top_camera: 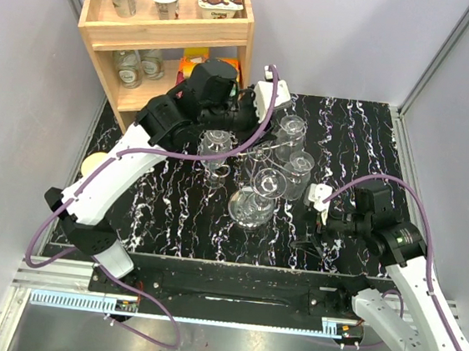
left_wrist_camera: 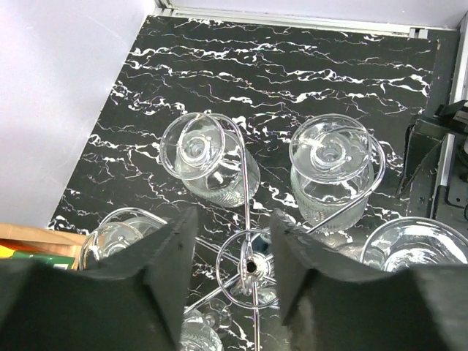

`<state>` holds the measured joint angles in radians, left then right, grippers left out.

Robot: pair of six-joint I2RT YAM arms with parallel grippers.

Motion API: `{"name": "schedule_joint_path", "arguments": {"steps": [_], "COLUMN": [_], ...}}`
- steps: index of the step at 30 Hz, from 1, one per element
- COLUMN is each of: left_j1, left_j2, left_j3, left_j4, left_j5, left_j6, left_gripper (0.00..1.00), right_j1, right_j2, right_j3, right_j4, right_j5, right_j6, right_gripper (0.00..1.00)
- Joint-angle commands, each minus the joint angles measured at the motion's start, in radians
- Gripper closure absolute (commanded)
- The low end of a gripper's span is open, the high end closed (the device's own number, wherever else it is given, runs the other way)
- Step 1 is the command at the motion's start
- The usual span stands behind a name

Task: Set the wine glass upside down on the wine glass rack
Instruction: Pick up the wine glass at the center of the board.

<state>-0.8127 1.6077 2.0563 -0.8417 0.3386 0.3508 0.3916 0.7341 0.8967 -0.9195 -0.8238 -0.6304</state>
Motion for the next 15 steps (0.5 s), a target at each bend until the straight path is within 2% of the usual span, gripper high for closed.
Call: {"name": "schedule_joint_path", "arguments": {"steps": [1, 5, 7, 12, 15], "left_j1": [0.015, 0.053, 0.096, 0.3, 0.441], "left_j2": [-0.017, -0.069, -0.112, -0.242, -0.308], "left_j3": [0.045, 0.047, 0.047, -0.022, -0.09], "left_j4": [0.05, 0.088, 0.101, 0.102, 0.055], "left_j5": [0.036, 0.053, 0.053, 0.066, 0.102], "left_j6": [-0.001, -0.029, -0.045, -0.081, -0.038], "left_gripper": [0.47, 0.28, 0.22, 0.18, 0.15], "right_j1": [-0.003, -0.003, -0.003, -0.004, -0.004], "right_j2": [-0.009, -0.021, -0.022, -0.016, 0.004], "right_j3": [0.045, 0.059, 0.079, 0.155, 0.197], "right_j4": [-0.016, -0.028, -0.044, -0.048, -0.056], "right_j5": [0.04, 0.072, 0.1, 0.182, 0.204], "right_j6": [0.023, 0.057, 0.069, 0.121, 0.139], "right_gripper": [0.25, 0.24, 0.23, 0.2, 0.21]}}
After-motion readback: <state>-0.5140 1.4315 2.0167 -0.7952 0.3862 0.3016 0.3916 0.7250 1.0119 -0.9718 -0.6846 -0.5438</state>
